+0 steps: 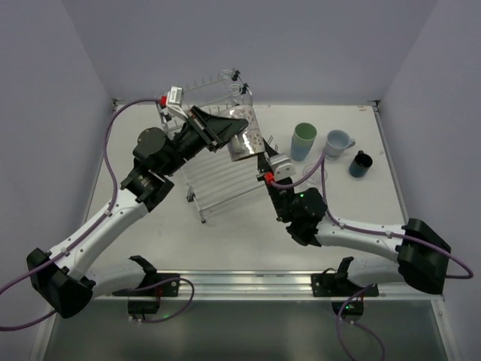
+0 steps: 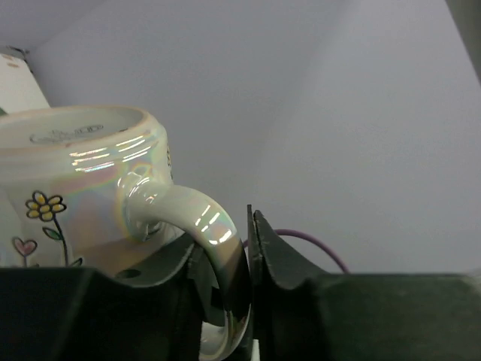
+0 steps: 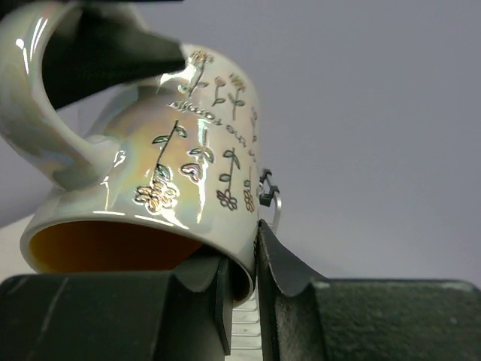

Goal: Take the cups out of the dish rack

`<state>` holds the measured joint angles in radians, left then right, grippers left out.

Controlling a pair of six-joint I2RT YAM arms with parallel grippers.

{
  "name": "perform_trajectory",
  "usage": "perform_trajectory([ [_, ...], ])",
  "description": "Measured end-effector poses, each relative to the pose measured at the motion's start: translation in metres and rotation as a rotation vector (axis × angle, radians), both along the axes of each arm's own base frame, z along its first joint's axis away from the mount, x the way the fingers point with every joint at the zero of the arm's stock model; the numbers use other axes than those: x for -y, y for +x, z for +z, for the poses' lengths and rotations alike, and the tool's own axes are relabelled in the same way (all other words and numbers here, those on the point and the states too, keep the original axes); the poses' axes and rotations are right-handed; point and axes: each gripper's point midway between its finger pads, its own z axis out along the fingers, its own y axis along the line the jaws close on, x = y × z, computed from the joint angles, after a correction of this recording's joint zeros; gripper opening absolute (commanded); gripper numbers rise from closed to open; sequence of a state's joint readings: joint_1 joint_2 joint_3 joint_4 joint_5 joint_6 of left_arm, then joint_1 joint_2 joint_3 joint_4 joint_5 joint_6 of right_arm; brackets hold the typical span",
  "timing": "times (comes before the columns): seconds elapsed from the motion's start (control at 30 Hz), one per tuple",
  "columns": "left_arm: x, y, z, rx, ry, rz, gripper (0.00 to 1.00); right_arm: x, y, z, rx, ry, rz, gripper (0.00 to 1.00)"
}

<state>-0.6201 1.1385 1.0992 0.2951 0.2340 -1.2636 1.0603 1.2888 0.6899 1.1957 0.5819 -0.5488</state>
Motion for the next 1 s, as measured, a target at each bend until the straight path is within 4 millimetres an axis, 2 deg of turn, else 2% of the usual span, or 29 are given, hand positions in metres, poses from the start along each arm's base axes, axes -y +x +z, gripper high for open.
perform_trajectory([
  [0.03, 0.000, 0.000, -0.001, 0.015, 0.022, 0.003, 0.40, 0.003, -0.003, 0.002, -0.012, 0.012, 0.013, 0.00],
  [0.07, -0.001, 0.001, -0.003, 0.032, 0.044, 0.012, 0.51, 0.006, -0.006, 0.005, -0.027, 0.026, 0.030, 0.00],
  [0.23, -0.005, 0.007, -0.007, 0.077, 0.107, 0.045, 0.58, 0.020, -0.030, 0.026, -0.079, 0.100, 0.144, 0.00],
  [0.37, -0.005, 0.008, -0.016, 0.094, 0.158, 0.046, 0.69, 0.021, -0.036, 0.024, -0.170, 0.095, 0.193, 0.00],
  [0.57, -0.012, 0.009, -0.034, 0.108, 0.270, 0.070, 0.72, 0.025, -0.042, 0.016, -0.342, 0.056, 0.215, 0.00],
  [0.7, -0.018, 0.001, -0.033, 0.137, 0.305, 0.073, 0.72, 0.031, -0.052, 0.016, -0.423, 0.061, 0.248, 0.00],
  [0.77, -0.020, -0.001, -0.030, 0.158, 0.317, 0.076, 0.76, 0.035, -0.056, 0.016, -0.459, 0.069, 0.252, 0.00],
  [0.83, -0.026, 0.007, -0.020, 0.192, 0.318, 0.126, 0.82, 0.039, -0.062, 0.012, -0.500, 0.054, 0.268, 0.00],
  [0.9, -0.032, 0.016, -0.008, 0.222, 0.310, 0.174, 0.84, 0.035, -0.075, 0.001, -0.555, 0.012, 0.328, 0.00],
  [1.0, -0.034, 0.020, 0.000, 0.251, 0.307, 0.196, 0.91, 0.029, -0.097, -0.027, -0.664, -0.065, 0.407, 0.00],
])
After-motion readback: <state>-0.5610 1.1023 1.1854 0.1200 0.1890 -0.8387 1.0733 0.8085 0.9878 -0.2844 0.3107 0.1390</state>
